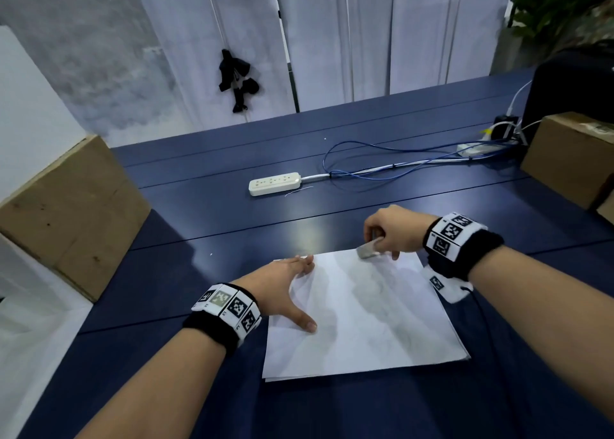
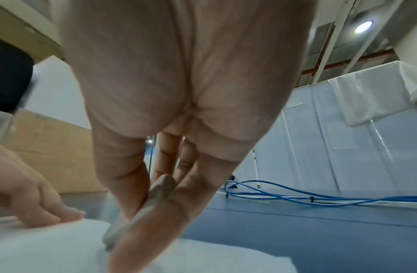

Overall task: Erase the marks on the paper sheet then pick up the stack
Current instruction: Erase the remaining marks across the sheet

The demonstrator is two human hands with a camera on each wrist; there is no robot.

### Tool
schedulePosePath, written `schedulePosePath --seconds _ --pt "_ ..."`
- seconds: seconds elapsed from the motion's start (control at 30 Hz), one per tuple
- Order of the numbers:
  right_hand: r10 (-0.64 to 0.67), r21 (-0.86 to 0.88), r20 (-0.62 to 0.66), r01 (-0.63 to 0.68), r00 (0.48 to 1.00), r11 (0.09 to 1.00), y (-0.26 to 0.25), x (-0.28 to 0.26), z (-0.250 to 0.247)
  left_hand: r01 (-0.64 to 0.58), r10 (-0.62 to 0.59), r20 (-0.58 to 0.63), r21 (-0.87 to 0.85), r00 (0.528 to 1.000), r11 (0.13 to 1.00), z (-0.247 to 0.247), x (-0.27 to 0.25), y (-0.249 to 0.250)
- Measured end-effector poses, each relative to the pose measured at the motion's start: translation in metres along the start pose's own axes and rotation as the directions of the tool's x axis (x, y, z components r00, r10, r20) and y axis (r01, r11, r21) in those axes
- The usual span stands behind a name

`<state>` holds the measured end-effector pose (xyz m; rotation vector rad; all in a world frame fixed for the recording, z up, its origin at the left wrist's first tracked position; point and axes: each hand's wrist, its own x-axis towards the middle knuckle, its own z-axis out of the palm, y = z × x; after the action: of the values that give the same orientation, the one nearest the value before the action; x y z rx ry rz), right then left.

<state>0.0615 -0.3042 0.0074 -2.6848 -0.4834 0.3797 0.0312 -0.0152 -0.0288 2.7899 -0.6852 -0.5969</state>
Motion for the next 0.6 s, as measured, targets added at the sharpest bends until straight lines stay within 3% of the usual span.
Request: schedulePosePath --seconds 0.07,0.17,0.2,0.3,0.37,0.43,0.57,0.6 --pt "-0.033 0.019 0.111 0.031 0.993 0.999 -0.001 -0.011 0.002 0.000 0.000 0.002 -0.011 1.000 1.000 0.001 0.001 -0.001" --pt "-0.076 0.042 0.353 0.065 0.933 0.997 -0.011 -0.030 0.007 -0.012 0.012 -0.005 -0.002 1.000 1.000 0.001 0.001 -0.003" --pt "-0.081 0.022 0.336 0.079 0.938 0.997 -0.010 -0.030 0.009 -0.019 0.019 0.000 -0.001 1.000 1.000 0.001 0.002 -0.002" --pt "-0.044 -0.009 0.058 0.044 0.997 0.999 -0.003 -0.010 0.007 -0.055 0.055 0.014 -0.004 0.998 0.998 -0.002 0.002 -0.001" --pt "-0.006 -0.018 -0.058 0.005 0.998 1.000 0.001 -0.001 0.005 -0.064 0.064 0.021 0.002 0.998 0.998 -0.001 0.002 -0.002" --pt "0.000 -0.004 -0.029 0.000 1.000 1.000 0.004 -0.004 0.005 -0.064 0.064 0.028 0.019 0.998 0.998 -0.001 0.003 -0.003" --pt "-0.073 0.033 0.279 0.066 0.957 0.997 -0.008 -0.029 0.007 -0.063 0.063 0.008 0.048 0.998 0.997 -0.005 0.002 0.007" --pt "-0.076 0.022 0.289 0.073 0.954 0.997 -0.010 -0.030 0.007 -0.056 0.056 -0.006 0.052 0.998 0.997 -0.006 0.002 0.011"
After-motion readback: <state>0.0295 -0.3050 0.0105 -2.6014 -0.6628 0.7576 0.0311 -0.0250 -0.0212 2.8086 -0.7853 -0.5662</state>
